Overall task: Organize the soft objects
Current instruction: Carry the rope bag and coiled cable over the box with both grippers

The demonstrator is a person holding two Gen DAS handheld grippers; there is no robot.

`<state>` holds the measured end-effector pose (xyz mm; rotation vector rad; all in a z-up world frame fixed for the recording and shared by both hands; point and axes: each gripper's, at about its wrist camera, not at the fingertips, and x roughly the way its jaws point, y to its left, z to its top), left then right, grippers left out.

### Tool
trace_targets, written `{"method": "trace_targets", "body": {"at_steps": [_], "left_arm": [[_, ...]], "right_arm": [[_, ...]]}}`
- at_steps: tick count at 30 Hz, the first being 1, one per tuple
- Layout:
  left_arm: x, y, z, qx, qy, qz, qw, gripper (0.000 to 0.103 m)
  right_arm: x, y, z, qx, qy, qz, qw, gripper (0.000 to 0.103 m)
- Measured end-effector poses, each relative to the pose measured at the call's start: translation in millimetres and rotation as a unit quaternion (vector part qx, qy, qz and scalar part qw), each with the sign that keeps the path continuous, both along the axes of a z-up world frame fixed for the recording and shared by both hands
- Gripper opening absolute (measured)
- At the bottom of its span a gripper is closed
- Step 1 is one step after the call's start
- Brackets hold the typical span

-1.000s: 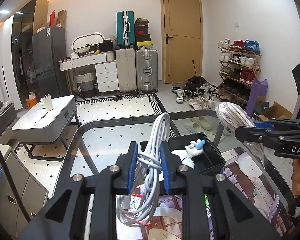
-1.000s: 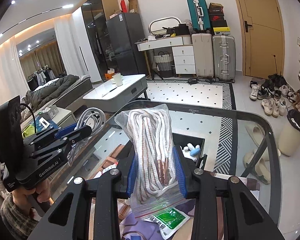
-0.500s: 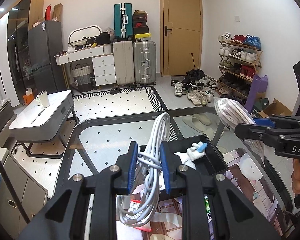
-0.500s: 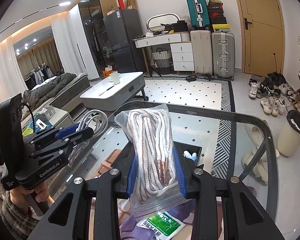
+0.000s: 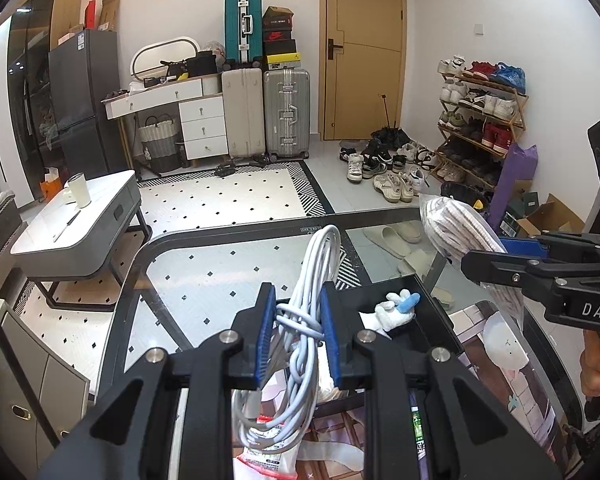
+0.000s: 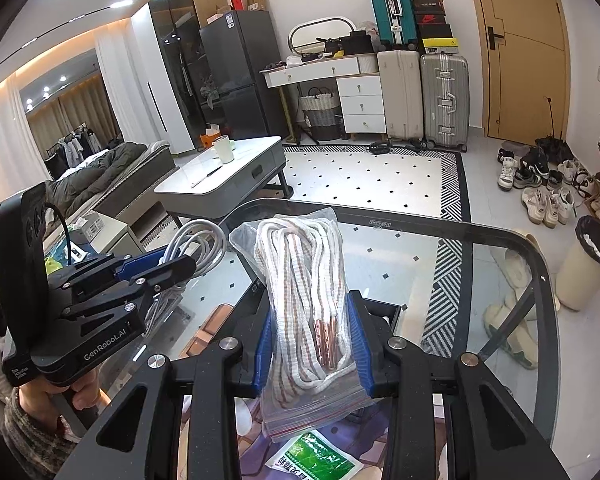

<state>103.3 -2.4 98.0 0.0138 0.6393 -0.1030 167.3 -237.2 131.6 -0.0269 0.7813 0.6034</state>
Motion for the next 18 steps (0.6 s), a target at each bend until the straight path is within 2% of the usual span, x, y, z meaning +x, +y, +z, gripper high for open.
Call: {"method": "trace_targets", "body": {"at_steps": [18], "left_arm": [[32.2, -12.3, -30.2, -0.001, 0.053, -0.018, 0.9984, 0.021]], "right_arm": [[31.9, 16.3, -34.7, -0.017, 0.045, -0.001, 0.999, 0.034]]}}
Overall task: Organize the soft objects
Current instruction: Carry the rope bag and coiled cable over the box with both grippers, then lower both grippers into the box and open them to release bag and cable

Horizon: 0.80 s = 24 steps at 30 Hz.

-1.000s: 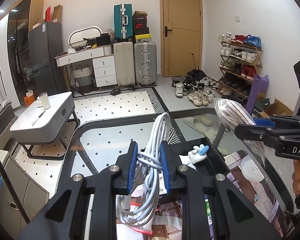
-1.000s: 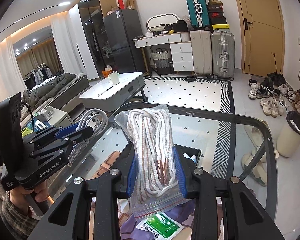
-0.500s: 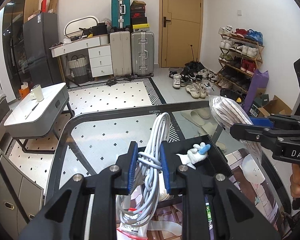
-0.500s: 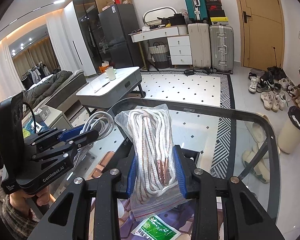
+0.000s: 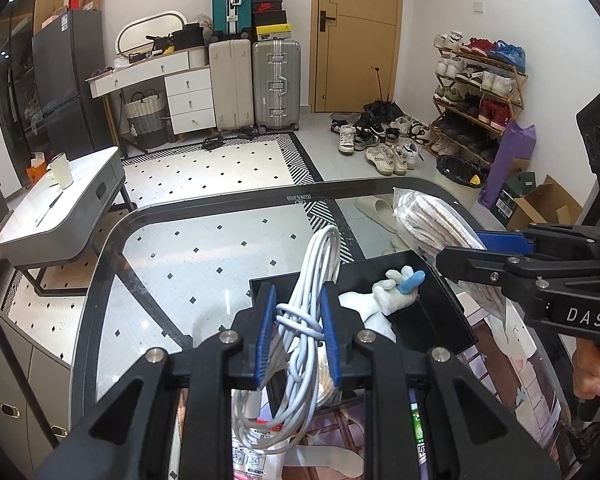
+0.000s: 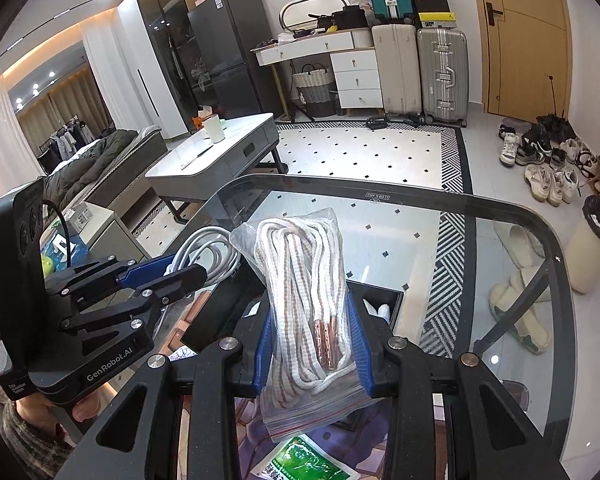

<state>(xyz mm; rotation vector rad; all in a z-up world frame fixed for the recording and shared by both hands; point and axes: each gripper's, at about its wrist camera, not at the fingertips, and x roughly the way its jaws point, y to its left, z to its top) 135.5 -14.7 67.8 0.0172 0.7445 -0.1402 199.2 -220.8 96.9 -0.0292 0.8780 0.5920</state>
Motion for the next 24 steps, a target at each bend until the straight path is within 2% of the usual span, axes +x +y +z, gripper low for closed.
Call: {"method": "trace_targets", "body": {"at_steps": [8, 24], "left_arm": [[14.5, -6.8, -16.3, -0.002, 0.029, -0.008, 0.9995, 0.021], [26.8, -20.7, -28.9, 0.012, 0.058, -0.021, 0.9981, 0.021]], "right_arm": [[13.5, 8.6, -22.8, -0.008, 0.023, 0.0, 1.0, 0.034], [29.0, 23.1, -56.1, -0.028, 0.042, 0.009, 0.999, 0.034]]}}
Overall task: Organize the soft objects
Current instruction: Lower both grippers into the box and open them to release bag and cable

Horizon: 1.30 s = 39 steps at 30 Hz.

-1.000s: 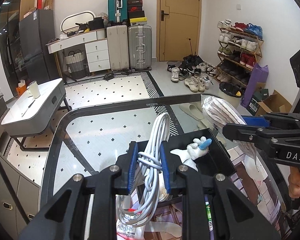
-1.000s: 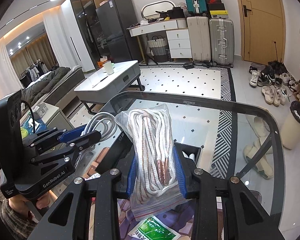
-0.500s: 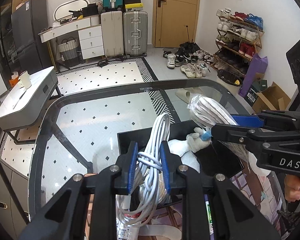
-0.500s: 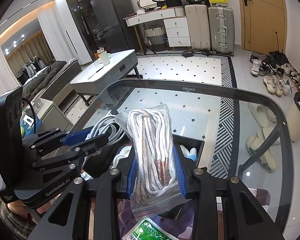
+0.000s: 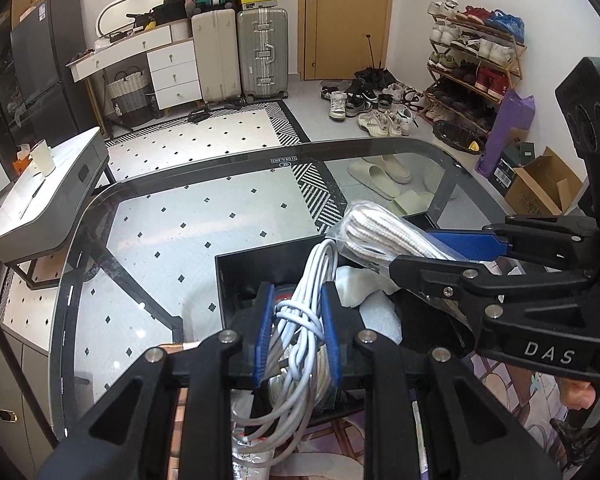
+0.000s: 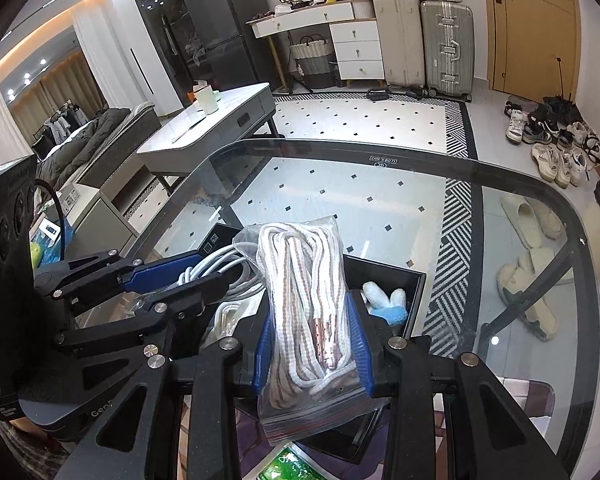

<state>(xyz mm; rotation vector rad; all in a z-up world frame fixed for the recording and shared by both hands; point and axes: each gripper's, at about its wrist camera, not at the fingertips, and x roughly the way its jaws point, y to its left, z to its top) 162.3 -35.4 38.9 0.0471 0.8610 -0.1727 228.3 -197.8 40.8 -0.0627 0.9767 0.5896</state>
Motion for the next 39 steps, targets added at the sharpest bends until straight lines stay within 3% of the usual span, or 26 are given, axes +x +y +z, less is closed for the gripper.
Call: {"method": "trace_targets", "body": {"at_steps": [9, 21, 23, 27, 36, 38, 39], "left_arm": [[2.4, -7.0, -12.6, 0.007, 0.023, -0.008, 0.9997, 0.02], [-4.4, -5.6, -1.1, 0.007, 0.009, -0.009, 0.9999, 0.02], [-6.5, -4.1, 1.5, 0.01, 0.008, -0.007, 0.9999, 0.025], [-12.0, 5.0, 6.1, 0.0, 0.003, 0.0, 1.0, 0.048], [-26.9, 18.4, 9.8, 0.003, 0.001, 0.009, 1.0, 0.054], [-30.9, 22.3, 11.4, 0.001, -0.002, 0.011, 0.9999, 0.063], [-32.7, 23.4, 12.5, -0.001, -0.003, 0.012, 0.9999, 0.074]], "right_arm": [[-1.9, 10.6, -10.6, -0.038, -0.012, 0.013, 0.999, 0.034], [-5.3, 3.0, -5.4, -0.02, -0.016, 0.012, 1.0, 0.04], [-6.2, 0.2, -2.8, -0.014, -0.02, 0.011, 1.0, 0.042], [-7.6, -7.6, 5.4, 0.0, -0.026, 0.004, 1.0, 0.049], [-21.5, -20.8, 19.0, 0.009, -0.04, -0.006, 0.999, 0.056], [-25.0, -24.7, 21.1, 0.013, -0.04, -0.01, 0.999, 0.06], [-26.4, -26.2, 21.8, 0.013, -0.041, -0.011, 0.999, 0.06]]}}
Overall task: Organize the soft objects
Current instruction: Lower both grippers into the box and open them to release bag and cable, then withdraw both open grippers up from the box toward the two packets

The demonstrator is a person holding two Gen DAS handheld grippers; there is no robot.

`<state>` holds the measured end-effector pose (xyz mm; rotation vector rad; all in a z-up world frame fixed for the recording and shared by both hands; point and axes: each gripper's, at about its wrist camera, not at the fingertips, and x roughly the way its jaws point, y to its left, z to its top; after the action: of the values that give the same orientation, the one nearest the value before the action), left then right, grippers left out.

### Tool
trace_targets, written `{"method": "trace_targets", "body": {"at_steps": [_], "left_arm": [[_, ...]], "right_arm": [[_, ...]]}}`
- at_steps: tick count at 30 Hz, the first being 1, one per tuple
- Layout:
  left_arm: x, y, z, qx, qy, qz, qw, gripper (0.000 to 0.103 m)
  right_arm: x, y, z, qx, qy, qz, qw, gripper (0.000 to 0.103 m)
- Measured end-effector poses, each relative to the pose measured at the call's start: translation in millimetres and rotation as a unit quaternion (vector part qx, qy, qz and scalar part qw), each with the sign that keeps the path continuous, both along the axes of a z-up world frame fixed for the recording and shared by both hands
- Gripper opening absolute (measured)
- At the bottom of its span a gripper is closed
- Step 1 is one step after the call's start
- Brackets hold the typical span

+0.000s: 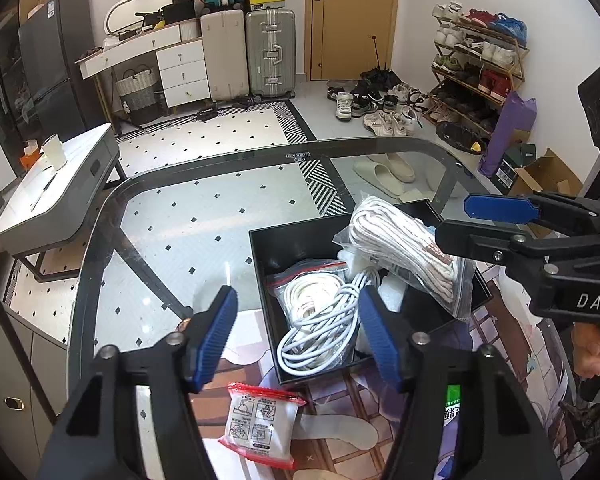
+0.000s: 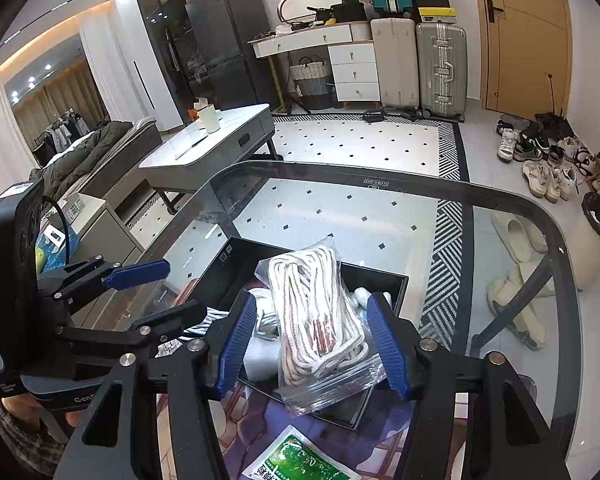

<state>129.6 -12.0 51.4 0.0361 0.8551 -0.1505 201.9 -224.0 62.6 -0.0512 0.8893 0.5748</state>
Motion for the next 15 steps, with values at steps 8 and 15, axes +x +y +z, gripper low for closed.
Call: {"method": "trace_targets", "body": {"at_steps": [8, 15], "left_arm": [[-14.3, 17.5, 3.9, -0.01, -0.004, 0.013, 0.9999, 0.086], [-27.2, 24.4, 1.2, -0.005, 0.0, 0.017, 0.9998, 0.103]], "right_arm": [[-14.5, -14.1, 7.8, 0.008, -0.005, -0.002, 1.0, 0.085], [-28.7, -24.2, 13.3, 0.007, -0.012, 0.001, 1.0, 0.096]]}}
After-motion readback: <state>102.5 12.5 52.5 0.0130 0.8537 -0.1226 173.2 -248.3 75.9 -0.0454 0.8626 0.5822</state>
